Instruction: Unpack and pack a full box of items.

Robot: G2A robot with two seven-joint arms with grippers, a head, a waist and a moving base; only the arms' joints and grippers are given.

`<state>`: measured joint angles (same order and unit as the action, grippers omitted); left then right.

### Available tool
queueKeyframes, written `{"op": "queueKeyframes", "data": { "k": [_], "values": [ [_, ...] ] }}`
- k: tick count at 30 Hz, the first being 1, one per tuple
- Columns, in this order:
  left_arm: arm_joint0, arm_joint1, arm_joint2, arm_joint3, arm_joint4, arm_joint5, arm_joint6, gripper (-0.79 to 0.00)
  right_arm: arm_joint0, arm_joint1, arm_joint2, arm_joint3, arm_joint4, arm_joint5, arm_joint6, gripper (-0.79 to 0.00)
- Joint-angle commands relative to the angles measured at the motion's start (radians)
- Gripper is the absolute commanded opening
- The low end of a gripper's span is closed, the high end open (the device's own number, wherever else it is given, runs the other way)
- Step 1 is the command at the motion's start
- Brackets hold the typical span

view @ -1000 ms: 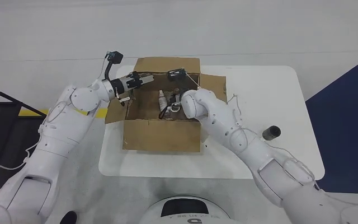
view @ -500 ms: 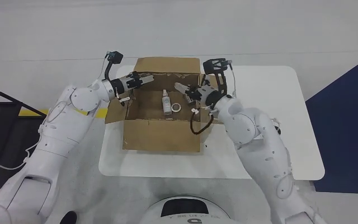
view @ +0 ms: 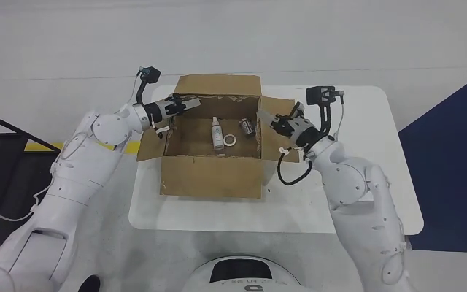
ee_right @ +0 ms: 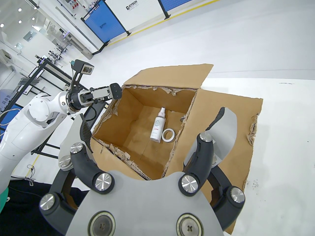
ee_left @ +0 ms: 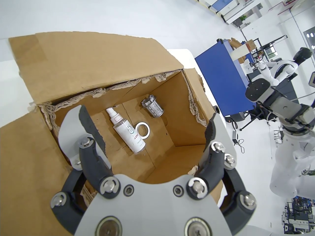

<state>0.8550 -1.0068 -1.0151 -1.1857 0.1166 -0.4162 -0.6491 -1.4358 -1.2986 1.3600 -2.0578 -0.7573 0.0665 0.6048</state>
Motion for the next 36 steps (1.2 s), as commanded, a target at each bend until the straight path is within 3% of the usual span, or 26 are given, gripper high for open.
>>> {"op": "queueKeyframes", "data": {
  "k": [1, 6, 9, 12, 14, 17, 21, 26, 36],
  "values": [
    [0.0, 0.0, 0.0, 0.0, 0.0, 0.0, 0.0, 0.0, -0.034, 0.002, 0.034, -0.014, 0.022, 0.0, -0.041, 0.0],
    [0.0, 0.0, 0.0, 0.0, 0.0, 0.0, 0.0, 0.0, -0.185, 0.018, 0.247, -0.044, -0.068, 0.113, -0.089, 0.0],
    [0.0, 0.0, 0.0, 0.0, 0.0, 0.0, 0.0, 0.0, -0.272, 0.023, 0.351, -0.06, -0.172, 0.233, -0.084, 0.0],
    [0.0, 0.0, 0.0, 0.0, 0.0, 0.0, 0.0, 0.0, -0.334, 0.027, 0.415, -0.044, -0.296, 0.368, -0.021, 0.0],
    [0.0, 0.0, 0.0, 0.0, 0.0, 0.0, 0.0, 0.0, -0.345, 0.03, 0.433, -0.027, -0.319, 0.387, 0.072, 0.0],
    [0.0, 0.0, 0.0, 0.0, 0.0, 0.0, 0.0, 0.0, -0.328, 0.037, 0.455, 0.031, -0.375, 0.396, 0.2, 0.0],
    [0.0, 0.0, 0.0, 0.0, 0.0, 0.0, 0.0, 0.0, -0.275, 0.041, 0.454, 0.115, -0.355, 0.359, 0.27, 0.0],
    [0.0, 0.0, 0.0, 0.0, 0.0, 0.0, 0.0, 0.0, -0.231, 0.042, 0.438, 0.186, -0.333, 0.327, 0.282, 0.0],
    [0.0, 0.0, 0.0, 0.0, 0.0, 0.0, 0.0, 0.0, -0.153, 0.046, 0.402, 0.302, -0.421, 0.359, 0.344, 0.0]
  ]
}}
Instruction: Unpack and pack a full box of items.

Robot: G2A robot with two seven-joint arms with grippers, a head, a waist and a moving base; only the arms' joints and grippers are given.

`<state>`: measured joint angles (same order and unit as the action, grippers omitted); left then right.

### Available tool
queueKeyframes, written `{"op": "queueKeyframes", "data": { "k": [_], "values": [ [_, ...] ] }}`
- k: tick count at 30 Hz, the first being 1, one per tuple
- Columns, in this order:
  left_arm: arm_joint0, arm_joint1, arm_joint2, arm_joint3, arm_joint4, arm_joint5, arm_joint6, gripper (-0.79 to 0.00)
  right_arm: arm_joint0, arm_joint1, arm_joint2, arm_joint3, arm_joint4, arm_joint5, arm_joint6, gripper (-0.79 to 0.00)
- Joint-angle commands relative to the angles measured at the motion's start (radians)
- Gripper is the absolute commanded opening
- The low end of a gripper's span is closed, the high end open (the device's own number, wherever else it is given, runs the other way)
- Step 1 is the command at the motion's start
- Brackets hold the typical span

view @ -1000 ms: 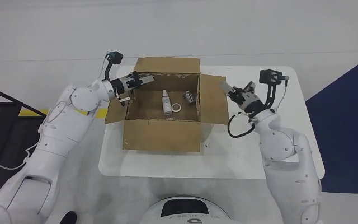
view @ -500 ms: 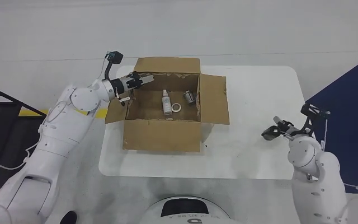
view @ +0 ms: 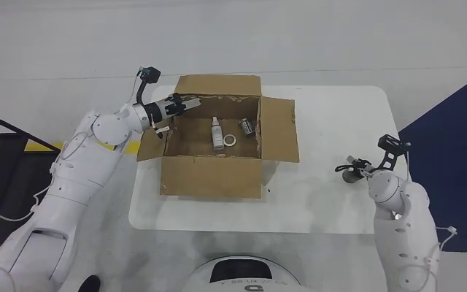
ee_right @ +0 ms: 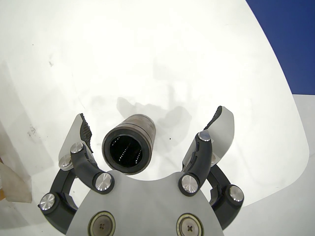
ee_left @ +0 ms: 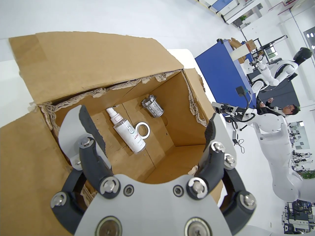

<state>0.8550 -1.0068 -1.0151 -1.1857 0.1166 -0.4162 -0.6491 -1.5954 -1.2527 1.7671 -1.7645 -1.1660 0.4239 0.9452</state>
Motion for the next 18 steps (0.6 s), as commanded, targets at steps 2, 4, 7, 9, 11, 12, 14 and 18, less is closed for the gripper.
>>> {"op": "queueKeyframes", "data": {
  "k": [2, 4, 7, 9, 11, 12, 14, 18],
  "values": [
    [0.0, 0.0, 0.0, 0.0, 0.0, 0.0, 0.0, 0.0, 0.018, 0.0, -0.018, 0.02, -0.028, 0.008, 0.011, 0.0],
    [0.0, 0.0, 0.0, 0.0, 0.0, 0.0, 0.0, 0.0, 0.024, -0.001, -0.031, 0.025, -0.03, 0.004, 0.021, 0.0],
    [0.0, 0.0, 0.0, 0.0, 0.0, 0.0, 0.0, 0.0, 0.03, -0.001, -0.043, 0.027, -0.043, 0.003, 0.04, 0.0],
    [0.0, 0.0, 0.0, 0.0, 0.0, 0.0, 0.0, 0.0, 0.029, -0.001, -0.048, 0.021, -0.047, 0.004, 0.049, 0.0],
    [0.0, 0.0, 0.0, 0.0, 0.0, 0.0, 0.0, 0.0, 0.027, -0.001, -0.05, 0.012, -0.048, 0.004, 0.058, -0.009],
    [0.0, 0.0, 0.0, 0.0, 0.0, 0.0, 0.0, 0.0, 0.025, -0.002, -0.052, 0.009, -0.051, 0.004, 0.062, -0.031],
    [0.0, 0.0, 0.0, 0.0, 0.0, 0.0, 0.0, 0.0, 0.023, -0.002, -0.057, 0.002, -0.057, 0.002, 0.071, -0.102],
    [0.0, 0.0, 0.0, 0.0, 0.0, 0.0, 0.0, 0.0, 0.021, -0.002, -0.069, -0.008, -0.074, 0.006, 0.082, -0.416]
  ]
}}
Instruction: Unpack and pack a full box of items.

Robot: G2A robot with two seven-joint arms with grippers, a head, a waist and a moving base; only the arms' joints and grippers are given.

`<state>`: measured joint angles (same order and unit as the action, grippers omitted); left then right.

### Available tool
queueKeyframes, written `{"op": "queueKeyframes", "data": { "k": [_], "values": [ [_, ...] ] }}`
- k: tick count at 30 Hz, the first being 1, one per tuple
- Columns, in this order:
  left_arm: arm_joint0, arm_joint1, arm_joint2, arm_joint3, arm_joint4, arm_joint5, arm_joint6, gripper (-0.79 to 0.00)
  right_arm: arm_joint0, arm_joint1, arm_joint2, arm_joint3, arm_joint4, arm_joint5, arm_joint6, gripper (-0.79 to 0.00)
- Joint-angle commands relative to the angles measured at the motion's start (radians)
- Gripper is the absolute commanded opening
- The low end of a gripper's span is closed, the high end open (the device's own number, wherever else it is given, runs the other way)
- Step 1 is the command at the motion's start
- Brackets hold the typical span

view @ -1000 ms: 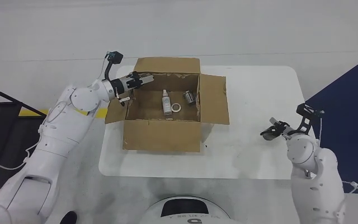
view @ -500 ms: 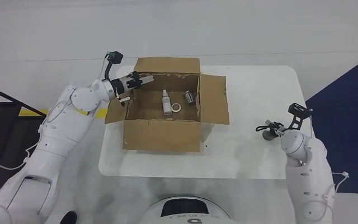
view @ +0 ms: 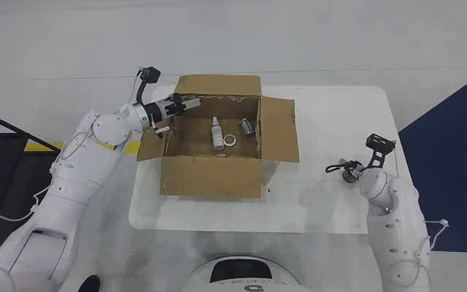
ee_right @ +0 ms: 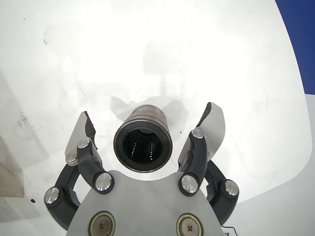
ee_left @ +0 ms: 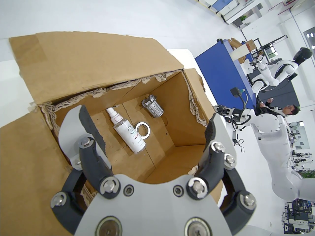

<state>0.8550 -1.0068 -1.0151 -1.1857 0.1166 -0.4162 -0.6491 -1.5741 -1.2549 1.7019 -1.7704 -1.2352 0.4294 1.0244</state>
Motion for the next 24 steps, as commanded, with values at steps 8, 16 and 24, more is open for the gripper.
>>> {"op": "queueKeyframes", "data": {
  "k": [8, 16, 24],
  "values": [
    [0.0, 0.0, 0.0, 0.0, 0.0, 0.0, 0.0, 0.0, -0.002, 0.0, -0.008, -0.009, -0.034, 0.006, 0.034, -0.785],
    [0.0, 0.0, 0.0, 0.0, 0.0, 0.0, 0.0, 0.0, -0.024, -0.006, 0.006, -0.103, 0.071, -0.041, -0.026, -0.785],
    [0.0, 0.0, 0.0, 0.0, 0.0, 0.0, 0.0, 0.0, -0.112, -0.032, 0.111, -0.261, 0.703, -0.302, -0.337, -0.785]
  ]
}}
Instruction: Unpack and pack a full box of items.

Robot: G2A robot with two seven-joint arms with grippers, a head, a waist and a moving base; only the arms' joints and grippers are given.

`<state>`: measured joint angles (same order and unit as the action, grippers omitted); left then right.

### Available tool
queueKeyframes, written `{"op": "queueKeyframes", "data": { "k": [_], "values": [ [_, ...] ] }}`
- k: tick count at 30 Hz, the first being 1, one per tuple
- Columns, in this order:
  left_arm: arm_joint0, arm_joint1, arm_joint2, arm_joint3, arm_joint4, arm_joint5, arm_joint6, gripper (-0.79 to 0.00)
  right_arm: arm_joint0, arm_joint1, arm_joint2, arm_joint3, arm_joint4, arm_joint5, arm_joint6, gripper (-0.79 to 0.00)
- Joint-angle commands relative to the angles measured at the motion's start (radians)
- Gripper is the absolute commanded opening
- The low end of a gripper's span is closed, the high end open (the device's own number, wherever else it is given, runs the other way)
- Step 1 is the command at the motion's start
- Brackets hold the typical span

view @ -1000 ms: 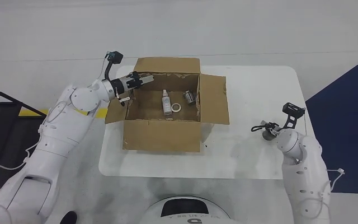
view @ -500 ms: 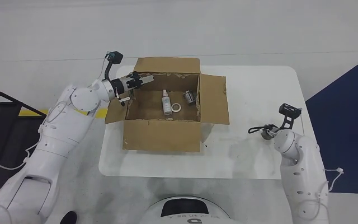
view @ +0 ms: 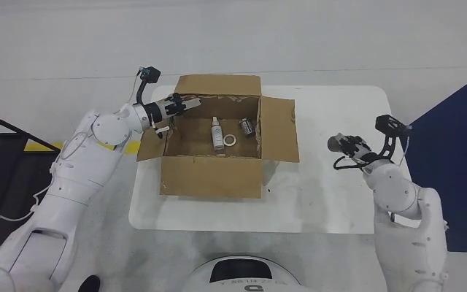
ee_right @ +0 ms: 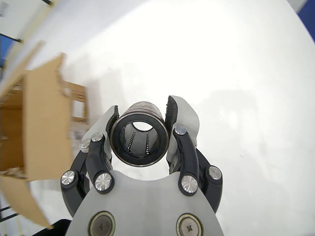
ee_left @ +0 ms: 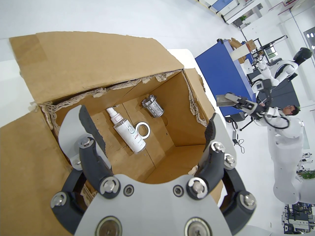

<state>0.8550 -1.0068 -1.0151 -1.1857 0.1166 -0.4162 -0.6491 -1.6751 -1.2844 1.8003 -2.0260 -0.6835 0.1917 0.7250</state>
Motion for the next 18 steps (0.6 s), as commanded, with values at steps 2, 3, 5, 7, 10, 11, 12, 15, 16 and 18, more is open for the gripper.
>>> {"op": "queueKeyframes", "data": {
  "k": [2, 3, 5, 7, 10, 11, 12, 15, 16, 18],
  "values": [
    [0.0, 0.0, 0.0, 0.0, 0.0, 0.0, 0.0, 0.0, -0.019, -0.006, 0.022, -0.011, 0.269, -0.154, -0.075, -0.785],
    [0.0, 0.0, 0.0, 0.0, 0.0, 0.0, 0.0, 0.0, -0.019, -0.007, 0.017, -0.006, 0.329, -0.197, -0.084, -0.785],
    [0.0, 0.0, 0.0, 0.0, 0.0, 0.0, 0.0, 0.0, -0.004, -0.007, -0.006, 0.003, 0.365, -0.256, -0.081, -0.785],
    [0.0, 0.0, 0.0, 0.0, 0.0, 0.0, 0.0, 0.0, 0.026, -0.007, -0.046, 0.018, 0.397, -0.283, -0.075, -0.785],
    [0.0, 0.0, 0.0, 0.0, 0.0, 0.0, 0.0, 0.0, 0.077, -0.007, -0.108, 0.049, 0.447, -0.313, -0.054, -0.785],
    [0.0, 0.0, 0.0, 0.0, 0.0, 0.0, 0.0, 0.0, 0.094, -0.009, -0.127, 0.068, 0.516, -0.34, -0.044, -0.785],
    [0.0, 0.0, 0.0, 0.0, 0.0, 0.0, 0.0, 0.0, 0.103, -0.009, -0.133, 0.083, 0.556, -0.36, -0.036, -0.785],
    [0.0, 0.0, 0.0, 0.0, 0.0, 0.0, 0.0, 0.0, 0.103, -0.009, -0.133, 0.083, 0.556, -0.36, -0.036, -0.785],
    [0.007, 0.0, -0.006, -0.002, 0.001, 0.008, 0.017, 0.0, 0.103, -0.009, -0.133, 0.083, 0.556, -0.36, -0.036, -0.785],
    [0.02, 0.005, -0.035, 0.005, -0.018, 0.011, 0.032, 0.0, 0.103, -0.009, -0.133, 0.083, 0.556, -0.36, -0.036, -0.785]
  ]
}}
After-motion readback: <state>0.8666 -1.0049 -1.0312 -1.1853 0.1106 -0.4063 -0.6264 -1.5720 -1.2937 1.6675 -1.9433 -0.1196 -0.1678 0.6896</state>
